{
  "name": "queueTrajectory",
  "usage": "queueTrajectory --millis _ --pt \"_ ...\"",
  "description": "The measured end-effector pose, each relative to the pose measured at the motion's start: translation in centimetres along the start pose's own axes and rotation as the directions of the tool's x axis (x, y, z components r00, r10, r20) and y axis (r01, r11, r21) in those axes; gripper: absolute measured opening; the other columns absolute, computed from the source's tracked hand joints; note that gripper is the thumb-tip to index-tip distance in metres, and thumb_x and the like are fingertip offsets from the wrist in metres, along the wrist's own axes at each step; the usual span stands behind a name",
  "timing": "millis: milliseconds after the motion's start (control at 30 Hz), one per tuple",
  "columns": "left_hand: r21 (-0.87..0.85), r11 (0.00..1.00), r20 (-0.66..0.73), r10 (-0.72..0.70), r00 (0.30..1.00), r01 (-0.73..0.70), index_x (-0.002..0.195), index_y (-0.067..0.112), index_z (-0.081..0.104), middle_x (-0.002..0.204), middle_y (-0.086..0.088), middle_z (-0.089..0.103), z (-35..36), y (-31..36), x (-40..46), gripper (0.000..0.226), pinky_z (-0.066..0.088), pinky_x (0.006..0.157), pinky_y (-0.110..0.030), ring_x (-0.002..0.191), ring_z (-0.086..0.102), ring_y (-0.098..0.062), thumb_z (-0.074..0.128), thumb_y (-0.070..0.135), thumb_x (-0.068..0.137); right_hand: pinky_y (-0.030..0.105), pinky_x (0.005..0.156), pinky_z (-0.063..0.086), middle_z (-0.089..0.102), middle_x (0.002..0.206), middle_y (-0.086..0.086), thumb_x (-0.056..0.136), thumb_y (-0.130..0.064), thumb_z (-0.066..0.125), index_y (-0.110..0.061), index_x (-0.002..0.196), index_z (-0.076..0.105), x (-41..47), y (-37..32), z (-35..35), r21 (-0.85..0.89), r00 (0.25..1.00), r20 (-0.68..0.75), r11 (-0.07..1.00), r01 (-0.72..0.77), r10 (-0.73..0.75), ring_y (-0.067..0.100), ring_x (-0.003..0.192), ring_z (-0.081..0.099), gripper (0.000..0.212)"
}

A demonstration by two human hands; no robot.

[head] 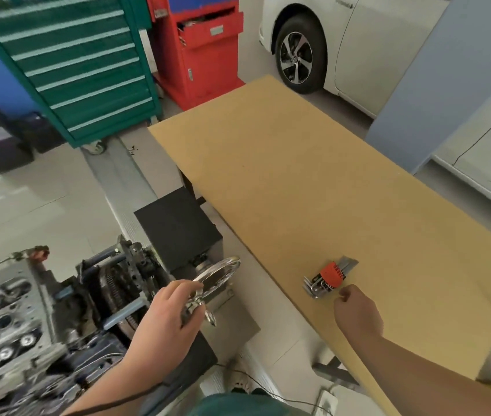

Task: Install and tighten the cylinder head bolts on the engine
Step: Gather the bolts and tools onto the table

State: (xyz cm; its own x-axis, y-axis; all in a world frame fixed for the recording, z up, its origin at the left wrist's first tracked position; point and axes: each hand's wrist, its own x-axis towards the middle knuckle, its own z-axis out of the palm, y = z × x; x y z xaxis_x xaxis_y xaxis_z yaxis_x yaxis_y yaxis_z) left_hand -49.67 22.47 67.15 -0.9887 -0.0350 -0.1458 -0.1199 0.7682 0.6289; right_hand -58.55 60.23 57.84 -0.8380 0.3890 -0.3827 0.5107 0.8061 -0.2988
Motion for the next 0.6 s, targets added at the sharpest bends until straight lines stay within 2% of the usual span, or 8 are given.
queueTrajectory --millis 133,200,267,367,467,533,600 --pt "-0.023 0.998 -0.035 -0.06 0.998 0.059 0.131 0.044 0.053 0.124 0.034 0.048 -0.2 -1.2 -1.2 0.031 0.041 0.094 -0.017 0.115 0.049 0.008 0.059 0.042 0.101 0.036 0.066 0.053 0.063 0.076 -0.008 0.099 -0.031 0.05 -0.032 0.093 0.058 -2.4 -4.0 1.4 0.044 0.981 0.001 0.98 0.195 -0.196 0.017 0.069 0.06 0.01" --pt "-0.038 0.995 -0.048 -0.098 0.994 0.096 0.129 0.047 0.051 0.121 0.039 0.046 -0.2 -2.1 -2.1 0.03 0.041 0.089 -0.011 0.114 0.049 0.012 0.06 0.042 0.101 0.033 0.063 0.051 0.064 0.074 -0.012 0.1 -0.034 0.055 -0.032 0.091 0.061 -4.0 -6.8 2.4 0.074 0.939 0.01 0.936 0.343 -0.345 0.011 0.066 0.059 0.011" --pt "-0.075 0.986 -0.063 -0.151 0.986 0.146 0.127 0.051 0.049 0.117 0.042 0.046 -0.4 -2.8 -3.2 0.031 0.041 0.082 -0.006 0.111 0.049 0.015 0.061 0.041 0.101 0.034 0.062 0.05 0.066 0.077 -0.012 0.1 -0.033 0.059 -0.03 0.092 0.065 -5.8 -10.0 3.5 0.111 0.868 0.033 0.865 0.49 -0.496 0.011 0.069 0.06 0.011" --pt "-0.161 0.958 -0.092 -0.255 0.963 0.238 0.123 0.053 0.05 0.114 0.042 0.051 -0.8 -4.4 -5.6 0.032 0.041 0.081 -0.004 0.11 0.053 0.014 0.065 0.038 0.099 0.037 0.066 0.051 0.066 0.086 -0.012 0.101 -0.032 0.058 -0.028 0.099 0.068 -9.0 -14.2 5.3 0.151 0.7 0.107 0.708 0.69 -0.706 0.011 0.077 0.061 0.011" --pt "-0.26 0.917 -0.134 -0.345 0.929 0.303 0.115 0.052 0.055 0.109 0.036 0.061 -1.0 -6.2 -9.1 0.028 0.043 0.082 -0.004 0.108 0.057 0.011 0.067 0.035 0.097 0.028 0.064 0.05 0.064 0.086 -0.017 0.101 -0.03 0.06 -0.029 0.1 0.069 -12.9 -17.8 6.9 0.201 0.476 0.163 0.501 0.842 -0.864 0.002 0.077 0.058 0.009" --pt "-0.352 0.872 -0.14 -0.409 0.902 0.34 0.109 0.044 0.062 0.104 0.028 0.067 -1.4 -7.2 -12.0 0.018 0.048 0.082 -0.011 0.102 0.063 0.004 0.067 0.034 0.095 0.028 0.066 0.051 0.065 0.088 -0.017 0.099 -0.028 0.064 -0.027 0.099 0.07 -16.3 -19.9 7.9 0.234 0.32 0.195 0.361 0.903 -0.927 0.002 0.08 0.059 0.006" --pt "-0.498 0.789 -0.102 -0.466 0.879 0.361 0.107 0.039 0.066 0.101 0.02 0.073 -2.0 -7.8 -15.5 0.018 0.055 0.086 -0.025 0.097 0.069 -0.004 0.067 0.029 0.091 0.03 0.071 0.052 0.067 0.092 -0.016 0.098 -0.028 0.065 -0.027 0.1 0.072 -19.8 -21.6 8.9 0.249 0.209 0.223 0.262 0.932 -0.952 0.004 0.085 0.061 0.007"
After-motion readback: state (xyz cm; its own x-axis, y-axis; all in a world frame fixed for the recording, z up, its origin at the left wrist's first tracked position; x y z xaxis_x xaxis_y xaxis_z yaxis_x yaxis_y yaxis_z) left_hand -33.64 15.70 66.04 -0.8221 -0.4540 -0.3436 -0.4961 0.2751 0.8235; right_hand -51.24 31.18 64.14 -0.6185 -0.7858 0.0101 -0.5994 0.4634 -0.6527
